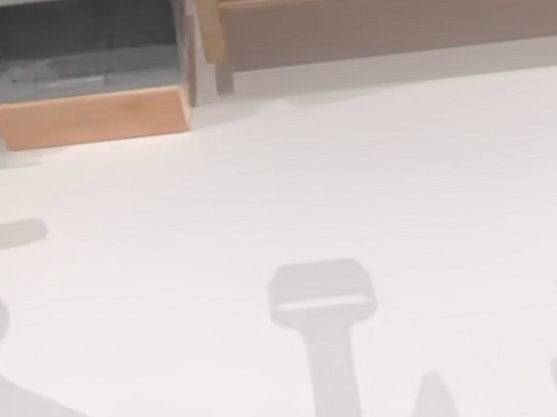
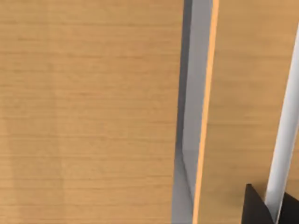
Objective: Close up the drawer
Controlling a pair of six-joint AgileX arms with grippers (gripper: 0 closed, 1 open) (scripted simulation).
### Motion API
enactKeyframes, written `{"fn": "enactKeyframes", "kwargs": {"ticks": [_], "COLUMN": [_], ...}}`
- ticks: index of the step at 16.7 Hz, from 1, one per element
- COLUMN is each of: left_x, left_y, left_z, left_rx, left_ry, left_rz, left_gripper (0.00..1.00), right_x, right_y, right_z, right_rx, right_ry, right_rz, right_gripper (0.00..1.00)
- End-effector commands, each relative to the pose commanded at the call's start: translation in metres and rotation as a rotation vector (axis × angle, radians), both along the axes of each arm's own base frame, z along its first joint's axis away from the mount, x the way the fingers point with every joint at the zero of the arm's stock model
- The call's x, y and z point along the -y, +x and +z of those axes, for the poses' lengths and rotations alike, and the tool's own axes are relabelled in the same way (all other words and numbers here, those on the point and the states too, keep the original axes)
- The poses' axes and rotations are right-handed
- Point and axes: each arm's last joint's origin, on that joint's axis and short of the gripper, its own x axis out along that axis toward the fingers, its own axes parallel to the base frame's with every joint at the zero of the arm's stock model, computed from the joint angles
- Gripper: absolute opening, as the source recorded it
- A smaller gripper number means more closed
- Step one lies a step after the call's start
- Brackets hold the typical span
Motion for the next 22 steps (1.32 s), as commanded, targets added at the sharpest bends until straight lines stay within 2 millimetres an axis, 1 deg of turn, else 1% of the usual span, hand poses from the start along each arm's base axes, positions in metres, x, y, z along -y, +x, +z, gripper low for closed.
{"fn": "enactKeyframes", "kwargs": {"ticks": [5, 7, 9, 12, 14, 16, 19, 22], "left_x": [0.0, 0.003, 0.005, 0.004, 0.002, 0.001, 0.001, 0.001], "left_y": [0.0, 0.009, 0.024, 0.047, 0.058, 0.062, 0.062, 0.062], "left_z": [0.0, 0.0, 0.001, 0.001, 0.0, 0.0, 0.0, 0.0], "left_rx": [-0.003, 0.0, 0.004, 0.003, 0.0, -0.003, -0.003, -0.003], "left_ry": [-0.002, -0.005, -0.007, -0.006, -0.003, -0.002, -0.002, -0.002], "left_rz": [-0.002, -0.016, -0.025, -0.016, -0.005, 0.0, 0.0, 0.0], "left_gripper": [0.0, 0.0, 0.0, 0.0, 0.0, 0.0, 0.0, 0.23], "right_x": [0.0, 0.0, 0.0, 0.0, 0.0, 0.0, 0.0, 0.0], "right_y": [0.0, 0.0, 0.0, 0.0, 0.0, 0.0, 0.0, 0.0], "right_z": [0.0, 0.0, 0.0, 0.0, 0.0, 0.0, 0.0, 0.0], "right_rx": [0.0, 0.0, 0.0, 0.0, 0.0, 0.0, 0.0, 0.0], "right_ry": [0.0, 0.0, 0.0, 0.0, 0.0, 0.0, 0.0, 0.0], "right_rz": [0.0, 0.0, 0.0, 0.0, 0.0, 0.0, 0.0, 0.0], "right_gripper": [1.0, 1.0, 1.0, 1.0, 1.0, 1.0, 1.0, 1.0]}}
